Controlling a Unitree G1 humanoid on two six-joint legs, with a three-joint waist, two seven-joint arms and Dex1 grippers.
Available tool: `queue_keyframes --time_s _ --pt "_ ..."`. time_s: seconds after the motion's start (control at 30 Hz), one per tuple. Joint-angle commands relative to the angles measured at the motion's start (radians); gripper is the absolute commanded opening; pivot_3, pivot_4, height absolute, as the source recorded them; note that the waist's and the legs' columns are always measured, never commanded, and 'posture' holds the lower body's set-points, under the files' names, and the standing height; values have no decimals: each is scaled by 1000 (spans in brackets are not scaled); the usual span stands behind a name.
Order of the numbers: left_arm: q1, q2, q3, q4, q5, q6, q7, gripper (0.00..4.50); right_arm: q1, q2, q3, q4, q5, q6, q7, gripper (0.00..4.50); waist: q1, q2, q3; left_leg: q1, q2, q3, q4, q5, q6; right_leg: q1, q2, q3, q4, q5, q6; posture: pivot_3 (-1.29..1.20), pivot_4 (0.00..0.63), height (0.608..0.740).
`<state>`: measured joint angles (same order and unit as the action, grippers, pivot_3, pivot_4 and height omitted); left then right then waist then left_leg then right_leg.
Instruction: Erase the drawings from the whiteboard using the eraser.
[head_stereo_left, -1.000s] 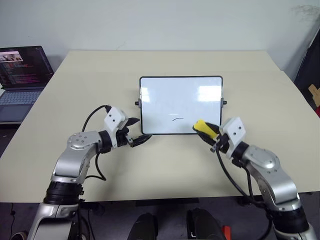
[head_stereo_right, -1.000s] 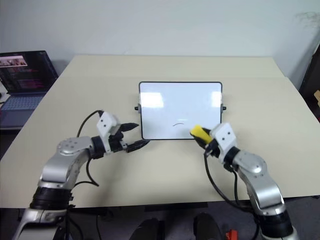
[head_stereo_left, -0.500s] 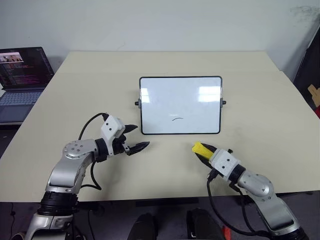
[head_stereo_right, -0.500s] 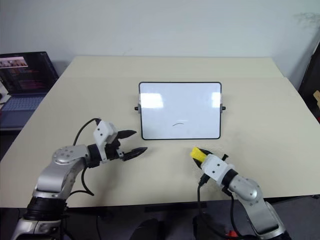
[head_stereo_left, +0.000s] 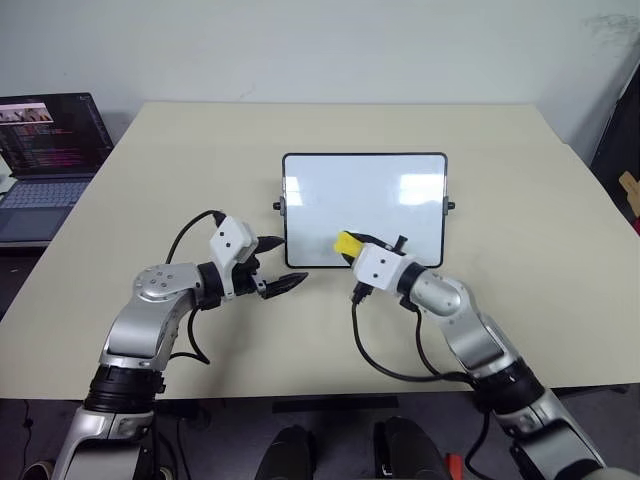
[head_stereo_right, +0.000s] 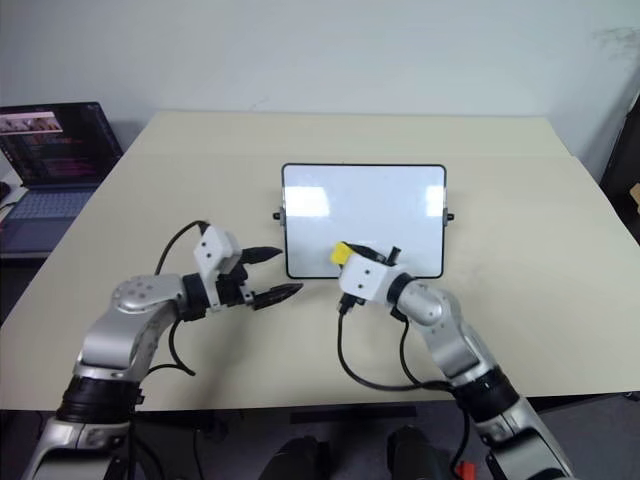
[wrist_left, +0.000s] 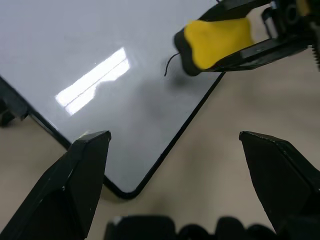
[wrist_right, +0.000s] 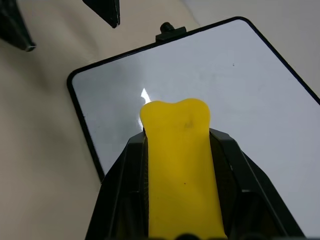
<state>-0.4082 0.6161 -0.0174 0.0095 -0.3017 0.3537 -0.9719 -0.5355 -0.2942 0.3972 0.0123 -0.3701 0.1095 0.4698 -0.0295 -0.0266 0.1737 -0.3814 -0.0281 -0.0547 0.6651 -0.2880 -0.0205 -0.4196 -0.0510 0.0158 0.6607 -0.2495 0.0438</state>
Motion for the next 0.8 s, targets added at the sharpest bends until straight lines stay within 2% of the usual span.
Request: queue_keyframes --time_s 0.03,0.43,0.8 --pt "-43 3 -6 8 -2 -1 -13 4500 -72 14 7 53 -16 20 18 1281 -1 0 0 0 0 0 0 0 0 0 0 0 0 0 0 0 150 740" --pt "-49 -6 -19 14 -2 -8 -15 4500 -144 15 47 172 -103 129 43 1281 -4 0 0 0 1 1 0 0 1 -1 0 1 2 0 0 0 150 740" --pt "-46 -10 -19 20 -1 -5 -18 4500 -65 -134 -31 94 -88 228 86 1281 5 -1 0 1 -2 -3 4 0 1 3 -1 -2 3 0 0 0 150 740"
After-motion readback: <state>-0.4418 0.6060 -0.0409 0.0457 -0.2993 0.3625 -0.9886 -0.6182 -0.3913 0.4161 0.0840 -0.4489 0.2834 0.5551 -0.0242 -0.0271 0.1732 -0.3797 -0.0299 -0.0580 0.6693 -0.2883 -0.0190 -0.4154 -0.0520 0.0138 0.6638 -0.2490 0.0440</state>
